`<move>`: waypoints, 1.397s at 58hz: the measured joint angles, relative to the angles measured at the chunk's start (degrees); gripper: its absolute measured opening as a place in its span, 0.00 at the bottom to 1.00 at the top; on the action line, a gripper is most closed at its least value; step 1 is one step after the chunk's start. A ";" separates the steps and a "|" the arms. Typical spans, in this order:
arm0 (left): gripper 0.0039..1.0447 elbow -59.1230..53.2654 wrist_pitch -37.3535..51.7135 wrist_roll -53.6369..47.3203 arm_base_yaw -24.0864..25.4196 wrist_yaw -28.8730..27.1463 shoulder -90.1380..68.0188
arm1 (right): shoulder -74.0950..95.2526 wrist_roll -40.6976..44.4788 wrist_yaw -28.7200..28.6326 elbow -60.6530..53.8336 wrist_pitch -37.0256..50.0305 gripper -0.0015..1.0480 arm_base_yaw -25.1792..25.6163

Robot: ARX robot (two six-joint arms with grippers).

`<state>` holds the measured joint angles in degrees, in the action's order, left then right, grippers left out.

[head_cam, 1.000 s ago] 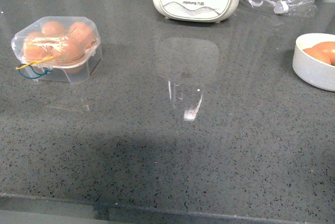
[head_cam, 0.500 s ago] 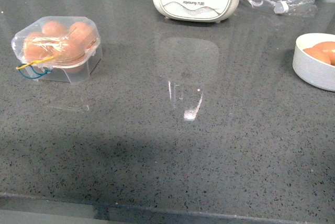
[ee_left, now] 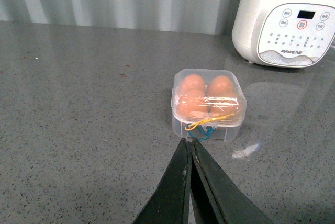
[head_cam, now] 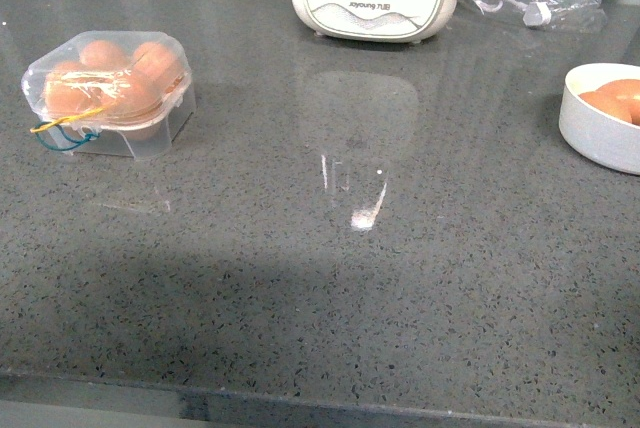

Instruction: Put egg into box

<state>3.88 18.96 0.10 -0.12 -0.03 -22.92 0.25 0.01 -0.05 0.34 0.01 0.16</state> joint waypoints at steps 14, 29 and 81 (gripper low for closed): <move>0.03 -1.46 -2.93 -0.02 0.00 0.00 4.35 | 0.00 0.00 0.00 0.00 0.00 0.93 0.00; 0.03 -2.27 -5.05 0.00 0.00 0.00 9.33 | 0.00 0.00 0.00 0.00 0.00 0.93 0.00; 0.45 -2.27 -18.93 0.04 0.00 0.00 22.71 | 0.00 -0.02 0.00 0.00 0.00 0.93 0.00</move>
<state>1.61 0.03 0.14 -0.12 -0.03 -0.21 0.25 -0.01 -0.05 0.34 0.01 0.16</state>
